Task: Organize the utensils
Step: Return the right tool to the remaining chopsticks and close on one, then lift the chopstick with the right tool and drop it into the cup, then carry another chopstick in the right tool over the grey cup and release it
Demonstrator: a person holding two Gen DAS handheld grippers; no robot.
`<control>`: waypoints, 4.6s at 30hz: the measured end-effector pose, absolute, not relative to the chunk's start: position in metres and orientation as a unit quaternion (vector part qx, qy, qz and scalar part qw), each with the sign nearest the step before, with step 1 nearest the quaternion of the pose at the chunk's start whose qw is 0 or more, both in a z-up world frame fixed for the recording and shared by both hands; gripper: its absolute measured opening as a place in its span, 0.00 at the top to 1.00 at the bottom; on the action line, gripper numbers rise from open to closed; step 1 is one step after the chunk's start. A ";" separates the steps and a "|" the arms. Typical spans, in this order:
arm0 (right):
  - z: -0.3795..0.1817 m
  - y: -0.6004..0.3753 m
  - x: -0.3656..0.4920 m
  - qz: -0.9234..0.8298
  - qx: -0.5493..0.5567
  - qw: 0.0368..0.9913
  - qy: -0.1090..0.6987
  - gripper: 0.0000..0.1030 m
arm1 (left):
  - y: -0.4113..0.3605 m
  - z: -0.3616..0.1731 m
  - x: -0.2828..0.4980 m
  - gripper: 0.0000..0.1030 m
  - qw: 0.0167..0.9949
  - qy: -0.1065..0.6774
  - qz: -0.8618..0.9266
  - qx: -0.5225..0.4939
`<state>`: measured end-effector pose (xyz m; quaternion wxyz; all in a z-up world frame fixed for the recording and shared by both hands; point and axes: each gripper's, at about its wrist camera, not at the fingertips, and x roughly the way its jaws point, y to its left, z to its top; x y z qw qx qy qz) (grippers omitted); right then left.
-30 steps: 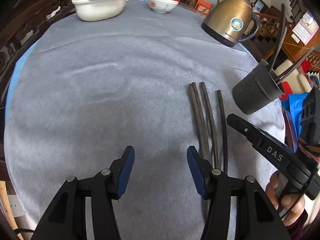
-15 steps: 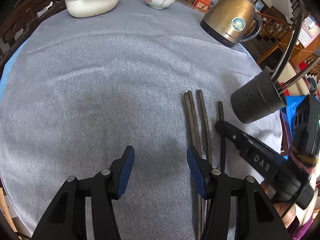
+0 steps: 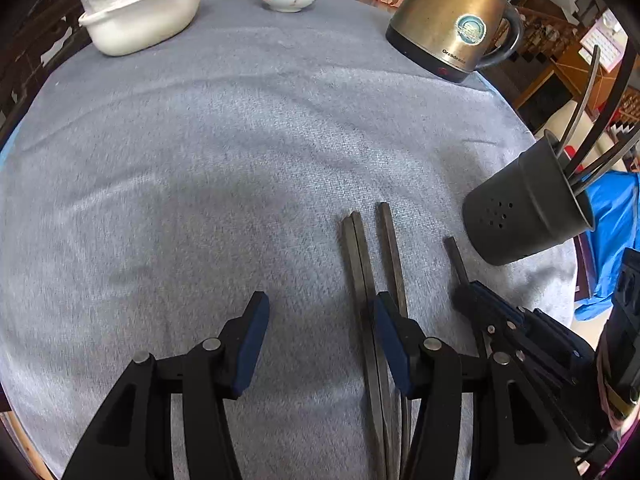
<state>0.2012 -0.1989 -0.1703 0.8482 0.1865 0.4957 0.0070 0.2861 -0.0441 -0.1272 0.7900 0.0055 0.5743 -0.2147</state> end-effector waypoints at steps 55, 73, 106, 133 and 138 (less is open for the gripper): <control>-0.086 -0.183 0.184 0.049 0.138 0.904 0.401 0.93 | -0.010 -0.081 0.277 0.92 0.842 0.499 -0.205 0.008; 0.013 -0.208 0.108 0.037 0.141 0.954 0.263 0.93 | 0.002 0.064 0.195 0.94 0.913 0.324 -0.248 0.012; 0.025 -0.270 0.054 -0.017 0.240 0.961 0.135 0.93 | -0.038 0.085 0.146 0.94 0.940 0.260 -0.221 0.030; 0.050 -0.301 0.042 -0.037 0.262 0.960 0.090 0.93 | -0.106 0.122 0.151 0.94 0.950 0.206 -0.204 0.117; 0.074 -0.301 0.047 -0.042 0.244 0.967 0.061 0.93 | -0.113 0.138 0.159 0.94 0.946 0.209 -0.228 0.098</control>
